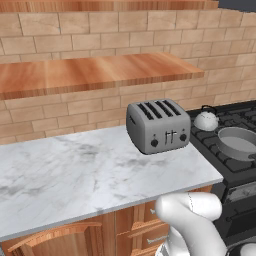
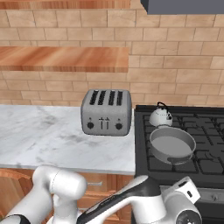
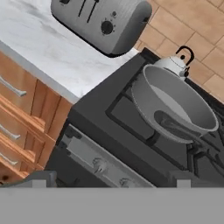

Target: Pick the kettle from the cabinet and place it on a stove burner. Then pick the pot from the counter and place it on another stove burner. Finally, turn both burners on.

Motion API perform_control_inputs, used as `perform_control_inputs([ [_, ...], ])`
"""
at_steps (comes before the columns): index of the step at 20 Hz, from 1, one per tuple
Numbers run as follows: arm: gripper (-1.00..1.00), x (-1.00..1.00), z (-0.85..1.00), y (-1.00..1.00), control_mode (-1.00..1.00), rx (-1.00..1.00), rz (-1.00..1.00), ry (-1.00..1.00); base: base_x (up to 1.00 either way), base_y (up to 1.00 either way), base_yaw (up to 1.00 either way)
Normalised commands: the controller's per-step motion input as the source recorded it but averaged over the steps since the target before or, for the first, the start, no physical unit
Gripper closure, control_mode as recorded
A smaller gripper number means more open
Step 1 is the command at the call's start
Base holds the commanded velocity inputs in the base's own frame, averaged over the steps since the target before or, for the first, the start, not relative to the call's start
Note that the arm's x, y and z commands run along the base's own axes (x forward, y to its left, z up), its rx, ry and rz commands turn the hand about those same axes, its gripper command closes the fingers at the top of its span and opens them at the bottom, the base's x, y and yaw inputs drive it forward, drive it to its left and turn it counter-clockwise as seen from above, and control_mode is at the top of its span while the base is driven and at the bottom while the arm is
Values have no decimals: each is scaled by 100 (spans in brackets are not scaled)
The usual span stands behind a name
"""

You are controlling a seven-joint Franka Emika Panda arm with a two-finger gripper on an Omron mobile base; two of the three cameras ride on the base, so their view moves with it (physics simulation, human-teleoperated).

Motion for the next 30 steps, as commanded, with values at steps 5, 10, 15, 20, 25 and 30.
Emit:
perform_control_inputs([
  [5, -100, 3, -24, -3, -100, 17, -11, -1, 0, 0, 0],
  [10, -100, 0, -35, 0, -100, 21, -10, -6, 0, 0, 0],
  [15, -100, 0, -26, 0, -100, 19, -7, -7, 0, 0, 0],
  [20, -100, 10, -23, 0, -100, 14, -5, -15, 0, 0, 0],
  [25, -100, 9, -17, -1, -100, 10, -5, -12, 0, 0, 0],
  [30, -100, 16, -17, -1, -100, 2, -1, -3, 0, 0, 0],
])
